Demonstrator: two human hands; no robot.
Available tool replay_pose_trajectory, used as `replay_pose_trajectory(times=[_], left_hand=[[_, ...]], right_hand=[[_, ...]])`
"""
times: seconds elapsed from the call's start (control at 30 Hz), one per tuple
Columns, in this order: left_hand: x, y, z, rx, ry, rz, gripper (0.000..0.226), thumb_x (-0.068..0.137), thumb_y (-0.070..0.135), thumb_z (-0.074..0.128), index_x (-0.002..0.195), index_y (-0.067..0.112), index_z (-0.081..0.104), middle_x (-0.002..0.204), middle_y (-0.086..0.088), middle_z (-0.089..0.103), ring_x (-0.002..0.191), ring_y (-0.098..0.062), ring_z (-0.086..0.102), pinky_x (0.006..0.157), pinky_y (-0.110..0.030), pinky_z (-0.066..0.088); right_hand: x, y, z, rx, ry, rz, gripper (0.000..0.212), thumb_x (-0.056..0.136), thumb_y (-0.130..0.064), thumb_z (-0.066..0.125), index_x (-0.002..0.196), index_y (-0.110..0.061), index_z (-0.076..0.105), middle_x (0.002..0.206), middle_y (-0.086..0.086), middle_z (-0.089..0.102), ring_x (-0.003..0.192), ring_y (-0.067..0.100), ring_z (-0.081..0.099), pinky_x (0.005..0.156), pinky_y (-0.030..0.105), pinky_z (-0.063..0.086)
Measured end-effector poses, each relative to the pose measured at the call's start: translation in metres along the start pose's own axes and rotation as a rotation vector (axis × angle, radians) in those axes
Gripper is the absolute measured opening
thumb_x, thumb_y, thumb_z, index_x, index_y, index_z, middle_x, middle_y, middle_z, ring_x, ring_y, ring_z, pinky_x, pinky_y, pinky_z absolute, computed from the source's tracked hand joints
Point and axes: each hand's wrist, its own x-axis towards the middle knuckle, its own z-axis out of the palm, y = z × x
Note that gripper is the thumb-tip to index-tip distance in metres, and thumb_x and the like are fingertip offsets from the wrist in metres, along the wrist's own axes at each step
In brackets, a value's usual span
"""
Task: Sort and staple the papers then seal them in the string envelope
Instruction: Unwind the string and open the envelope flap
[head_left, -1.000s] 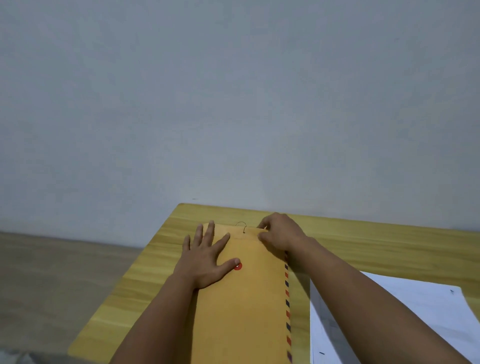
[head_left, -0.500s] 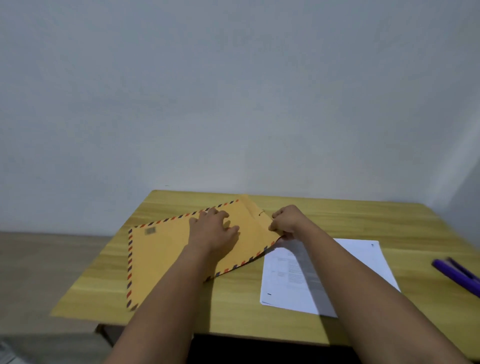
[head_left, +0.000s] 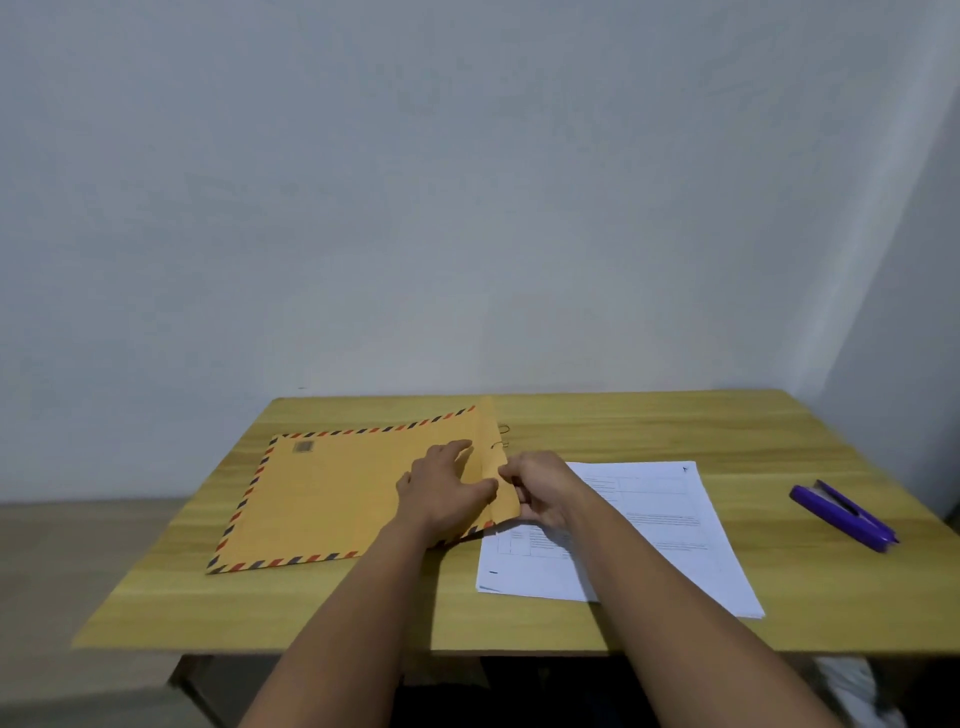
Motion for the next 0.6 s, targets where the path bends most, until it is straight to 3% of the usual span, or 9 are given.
replay_pose_trajectory(times=[0.03, 0.1, 0.23, 0.3, 0.37, 0.47, 0.53, 0.6], left_hand=[[-0.001, 0.0, -0.001, -0.019, -0.008, 0.003, 0.082, 0.071, 0.058, 0.063, 0.148, 0.04, 0.038, 0.154, 0.004, 0.042, 0.138, -0.025, 0.039, 0.114, -0.055, 0.029], [-0.003, -0.001, -0.002, -0.041, -0.011, 0.008, 0.084, 0.071, 0.052, 0.064, 0.149, 0.038, 0.037, 0.153, 0.003, 0.042, 0.137, -0.026, 0.04, 0.114, -0.057, 0.031], [-0.003, -0.008, -0.003, -0.136, 0.03, 0.057, 0.072, 0.075, 0.039, 0.061, 0.143, 0.035, 0.039, 0.148, 0.002, 0.046, 0.131, -0.024, 0.047, 0.106, -0.053, 0.043], [-0.002, -0.007, -0.004, -0.175, 0.04, 0.095, 0.055, 0.081, 0.025, 0.06, 0.133, 0.033, 0.043, 0.144, 0.001, 0.049, 0.122, -0.021, 0.05, 0.096, -0.043, 0.048], [0.002, -0.005, -0.003, -0.132, 0.02, 0.143, 0.041, 0.088, 0.013, 0.057, 0.124, 0.032, 0.051, 0.147, 0.0, 0.046, 0.125, -0.021, 0.048, 0.095, -0.036, 0.045], [0.007, -0.003, -0.004, 0.01, -0.031, 0.139, 0.032, 0.099, 0.02, 0.051, 0.127, 0.029, 0.064, 0.165, -0.004, 0.024, 0.149, -0.027, 0.03, 0.115, -0.04, 0.034], [0.007, -0.001, -0.006, 0.162, -0.098, 0.113, 0.039, 0.101, 0.024, 0.045, 0.137, 0.021, 0.059, 0.168, -0.009, 0.014, 0.146, -0.032, 0.034, 0.114, -0.041, 0.037], [0.006, 0.0, -0.008, 0.338, -0.132, 0.127, 0.042, 0.1, 0.025, 0.043, 0.14, 0.016, 0.053, 0.167, -0.012, 0.014, 0.137, -0.034, 0.043, 0.108, -0.044, 0.044]], right_hand=[[0.003, 0.002, 0.002, -0.003, 0.014, -0.024, 0.023, 0.101, -0.001, 0.052, 0.116, 0.002, 0.068, 0.083, 0.017, 0.071, 0.07, 0.03, 0.073, 0.079, 0.065, 0.062], [0.002, 0.005, 0.006, 0.012, 0.027, -0.058, 0.024, 0.1, 0.001, 0.052, 0.119, -0.003, 0.067, 0.099, 0.018, 0.076, 0.08, 0.034, 0.078, 0.073, 0.064, 0.063], [0.007, 0.011, 0.011, -0.075, 0.134, -0.128, 0.047, 0.098, 0.002, 0.058, 0.138, -0.022, 0.051, 0.127, 0.011, 0.062, 0.092, 0.04, 0.075, 0.056, 0.048, 0.064], [0.009, 0.013, 0.015, -0.146, 0.176, -0.172, 0.06, 0.092, 0.003, 0.057, 0.139, -0.032, 0.045, 0.12, 0.004, 0.059, 0.089, 0.041, 0.075, 0.055, 0.05, 0.064], [0.014, 0.017, 0.019, -0.22, 0.204, -0.221, 0.064, 0.086, 0.003, 0.056, 0.133, -0.038, 0.045, 0.107, 0.01, 0.067, 0.085, 0.037, 0.076, 0.059, 0.058, 0.064], [0.01, 0.015, 0.03, -0.222, 0.208, -0.244, 0.052, 0.09, 0.008, 0.058, 0.112, -0.038, 0.051, 0.101, 0.013, 0.068, 0.083, 0.035, 0.074, 0.055, 0.056, 0.063], [0.008, 0.014, 0.037, -0.235, 0.211, -0.252, 0.053, 0.091, 0.011, 0.055, 0.097, -0.041, 0.054, 0.109, 0.013, 0.068, 0.09, 0.038, 0.073, 0.051, 0.055, 0.063], [0.007, 0.015, 0.042, -0.262, 0.223, -0.269, 0.051, 0.09, 0.013, 0.054, 0.096, -0.037, 0.057, 0.115, 0.016, 0.068, 0.097, 0.04, 0.071, 0.047, 0.047, 0.062]])
